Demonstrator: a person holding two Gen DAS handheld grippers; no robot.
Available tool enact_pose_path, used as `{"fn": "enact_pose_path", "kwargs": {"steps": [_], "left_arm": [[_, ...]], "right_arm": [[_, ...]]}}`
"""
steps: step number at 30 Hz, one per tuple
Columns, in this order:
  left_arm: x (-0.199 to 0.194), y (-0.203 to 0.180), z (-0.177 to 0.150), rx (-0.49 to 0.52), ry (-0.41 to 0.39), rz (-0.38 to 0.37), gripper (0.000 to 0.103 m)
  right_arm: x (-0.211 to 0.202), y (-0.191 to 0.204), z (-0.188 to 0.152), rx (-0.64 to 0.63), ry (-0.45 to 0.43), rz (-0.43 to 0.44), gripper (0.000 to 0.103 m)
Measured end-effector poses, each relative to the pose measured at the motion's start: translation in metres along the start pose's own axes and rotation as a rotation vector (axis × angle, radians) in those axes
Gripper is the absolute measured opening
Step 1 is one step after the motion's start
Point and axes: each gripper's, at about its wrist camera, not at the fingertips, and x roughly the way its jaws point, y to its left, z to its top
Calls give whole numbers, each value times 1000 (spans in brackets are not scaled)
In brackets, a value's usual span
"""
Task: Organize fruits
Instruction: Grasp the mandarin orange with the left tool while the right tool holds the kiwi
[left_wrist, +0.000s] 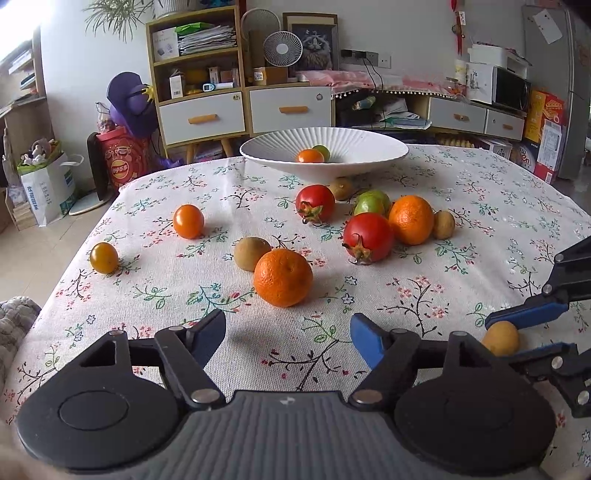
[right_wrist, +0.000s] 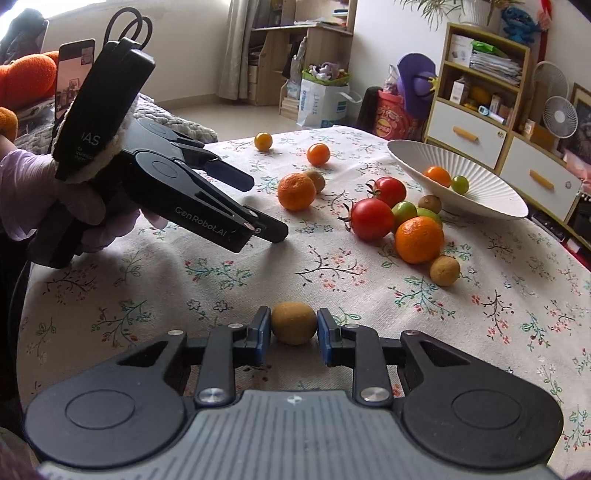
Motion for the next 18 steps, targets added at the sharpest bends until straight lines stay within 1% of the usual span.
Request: {"fn": "enact_pose_path", "kwargs": {"steps": [5,7,10,16,18], "left_arm": [[6,-1,5,-12,1,0,68],[8,0,7,-24,7,-9,65],[11,-1,11,-24,8,0,62],[16,-2,18,-26,15,15,47],[17,-2,19,-24,17,18,40]], "right_arm": [[4,-15,1,44,2,-38,24],[5,-17,3,44,4,-49,24],[7,-18,4,40,5,-58,24],[8,-18,5,27,8,-64,24],[9,-19,6,25,9,-66,24]]}}
